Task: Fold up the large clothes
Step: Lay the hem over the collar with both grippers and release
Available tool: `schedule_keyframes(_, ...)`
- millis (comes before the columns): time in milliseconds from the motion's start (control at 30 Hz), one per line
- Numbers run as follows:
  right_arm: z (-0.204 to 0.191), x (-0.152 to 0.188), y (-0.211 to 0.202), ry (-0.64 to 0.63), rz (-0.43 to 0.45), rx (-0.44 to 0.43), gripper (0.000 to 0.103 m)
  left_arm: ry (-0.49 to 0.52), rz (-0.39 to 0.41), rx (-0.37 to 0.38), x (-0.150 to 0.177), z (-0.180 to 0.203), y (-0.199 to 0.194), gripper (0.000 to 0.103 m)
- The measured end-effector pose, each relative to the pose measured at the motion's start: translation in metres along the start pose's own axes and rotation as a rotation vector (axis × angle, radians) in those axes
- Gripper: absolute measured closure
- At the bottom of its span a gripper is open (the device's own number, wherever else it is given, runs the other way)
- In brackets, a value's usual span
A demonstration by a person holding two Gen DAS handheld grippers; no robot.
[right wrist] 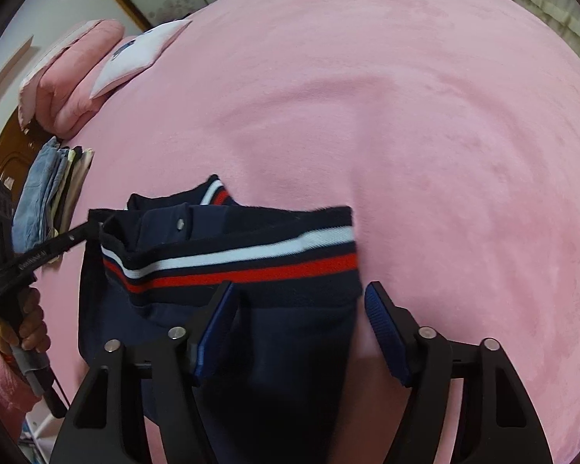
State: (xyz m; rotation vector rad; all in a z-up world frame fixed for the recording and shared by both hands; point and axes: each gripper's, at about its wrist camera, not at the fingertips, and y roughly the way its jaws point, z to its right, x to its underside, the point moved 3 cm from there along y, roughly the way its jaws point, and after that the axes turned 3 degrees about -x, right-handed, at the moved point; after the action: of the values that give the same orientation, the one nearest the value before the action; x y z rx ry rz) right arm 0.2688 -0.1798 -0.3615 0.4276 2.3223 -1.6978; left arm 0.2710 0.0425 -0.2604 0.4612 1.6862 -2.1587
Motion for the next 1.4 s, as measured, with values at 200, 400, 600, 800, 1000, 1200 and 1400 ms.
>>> schedule_keyframes(200,-0.011,-0.009,-0.003,-0.003,0.053,-0.043,0.06,-0.087,0.033,-0.103,0.004,-0.026,-0.026,0.1)
schedule_keyframes(400,-0.003,-0.014,0.009,0.019,0.029,0.037,0.087,-0.17,-0.069,-0.158,0.014,-0.05,0.021,0.1)
schedule_keyframes(600,-0.001,-0.015,-0.006,0.02,0.083,0.214,0.072,-0.133,-0.078,-0.258,0.013,-0.036,0.023,0.096)
schedule_keyframes(800,-0.049,-0.008,-0.041,-0.111,0.172,0.112,0.072,-0.093,-0.032,-0.248,0.018,-0.011,-0.025,0.041)
schedule_keyframes(1000,-0.096,0.013,0.0,-0.088,-0.002,-0.219,0.085,-0.102,-0.176,0.067,0.05,0.024,-0.014,0.053)
schedule_keyframes(1200,-0.088,0.017,0.038,0.012,-0.031,-0.283,0.09,-0.08,-0.24,0.041,0.069,0.036,0.024,0.072)
schedule_keyframes(1400,-0.033,0.002,0.032,0.082,0.007,-0.065,0.103,-0.171,-0.18,-0.026,0.061,0.008,0.024,0.084)
